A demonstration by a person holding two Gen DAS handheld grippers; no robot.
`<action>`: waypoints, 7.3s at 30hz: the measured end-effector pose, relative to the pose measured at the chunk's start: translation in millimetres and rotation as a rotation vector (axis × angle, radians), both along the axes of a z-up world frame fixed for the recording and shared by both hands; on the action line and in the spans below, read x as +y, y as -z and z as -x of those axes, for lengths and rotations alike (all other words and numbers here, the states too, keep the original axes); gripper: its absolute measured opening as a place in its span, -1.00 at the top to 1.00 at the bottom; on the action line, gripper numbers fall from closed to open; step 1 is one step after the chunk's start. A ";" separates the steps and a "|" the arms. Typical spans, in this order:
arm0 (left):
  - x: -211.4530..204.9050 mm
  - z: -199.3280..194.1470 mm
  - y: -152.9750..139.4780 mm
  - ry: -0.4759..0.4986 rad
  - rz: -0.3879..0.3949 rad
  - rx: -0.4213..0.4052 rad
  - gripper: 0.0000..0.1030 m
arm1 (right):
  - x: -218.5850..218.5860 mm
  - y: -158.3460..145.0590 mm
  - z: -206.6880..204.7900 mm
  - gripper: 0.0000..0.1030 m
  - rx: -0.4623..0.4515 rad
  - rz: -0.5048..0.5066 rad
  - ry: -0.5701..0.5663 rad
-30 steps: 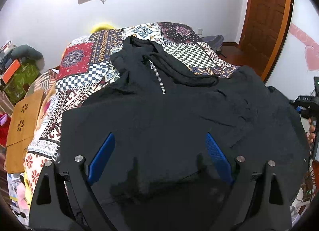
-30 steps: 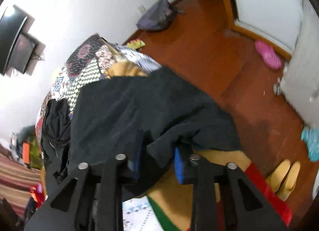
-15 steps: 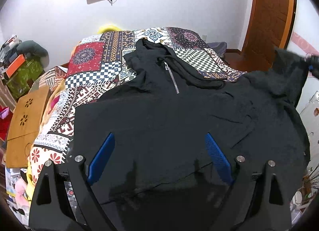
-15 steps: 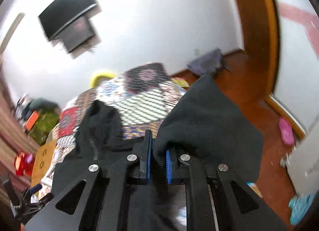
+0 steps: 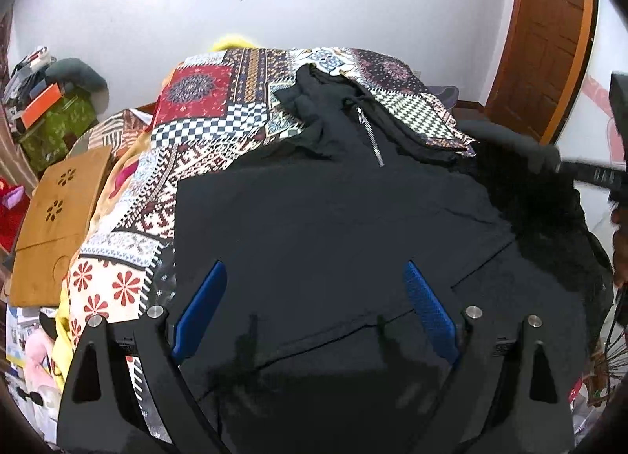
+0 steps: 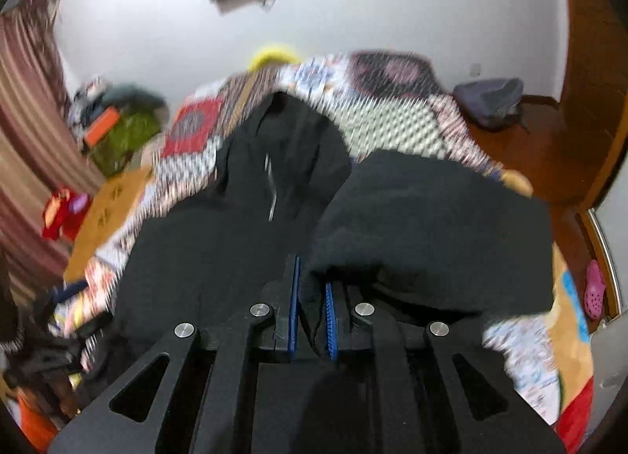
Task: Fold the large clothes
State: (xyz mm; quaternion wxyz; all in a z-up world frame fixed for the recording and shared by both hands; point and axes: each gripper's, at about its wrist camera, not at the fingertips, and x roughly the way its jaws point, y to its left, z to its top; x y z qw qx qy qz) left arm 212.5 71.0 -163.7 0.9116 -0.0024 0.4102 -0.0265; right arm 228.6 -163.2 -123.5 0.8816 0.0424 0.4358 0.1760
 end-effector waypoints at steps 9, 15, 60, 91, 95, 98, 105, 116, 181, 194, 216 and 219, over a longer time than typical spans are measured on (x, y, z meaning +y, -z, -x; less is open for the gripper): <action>-19.2 -2.9 3.7 0.035 -0.035 0.022 -0.78 | 10.8 20.4 16.7 0.70 0.120 0.110 -0.093; -49.0 -13.8 -11.7 0.084 -0.066 -0.009 -0.78 | -0.3 9.9 34.4 0.56 0.112 0.107 -0.093; -250.8 -126.8 -6.5 0.433 -0.249 -0.017 0.66 | -150.7 38.3 53.7 0.15 0.090 0.016 0.331; -89.4 -52.5 68.4 0.194 -0.130 0.184 -0.69 | -72.6 21.6 22.4 0.00 0.043 0.196 0.140; -86.3 -52.2 60.0 0.174 -0.116 0.170 -0.72 | -75.4 22.6 23.7 -0.05 0.053 0.180 0.167; -96.0 -54.5 48.0 0.183 -0.165 0.133 -0.72 | -76.1 22.9 24.9 -0.06 0.056 0.164 0.181; -134.0 -81.8 31.9 0.235 -0.270 0.072 -0.72 | -75.7 23.7 28.2 -0.07 0.060 0.144 0.194; -120.2 -97.8 9.4 0.169 -0.293 -0.007 -0.72 | -81.6 26.1 32.7 -0.16 0.066 0.110 0.199; -13.9 -259.9 -49.6 0.023 -0.023 -0.061 -0.80 | 42.6 -45.5 -176.6 -0.18 -0.078 0.086 -0.008; -0.9 -355.7 34.3 -0.003 0.082 0.105 -0.27 | 78.8 37.6 -280.2 -0.17 0.158 0.016 0.030; -8.2 -310.0 8.0 0.044 0.044 0.046 0.77 | 45.0 4.4 -233.0 0.81 0.082 -0.004 -0.019; -11.4 -282.5 -10.7 0.070 0.041 0.027 0.78 | 43.7 -10.6 -206.3 0.81 0.054 0.009 -0.044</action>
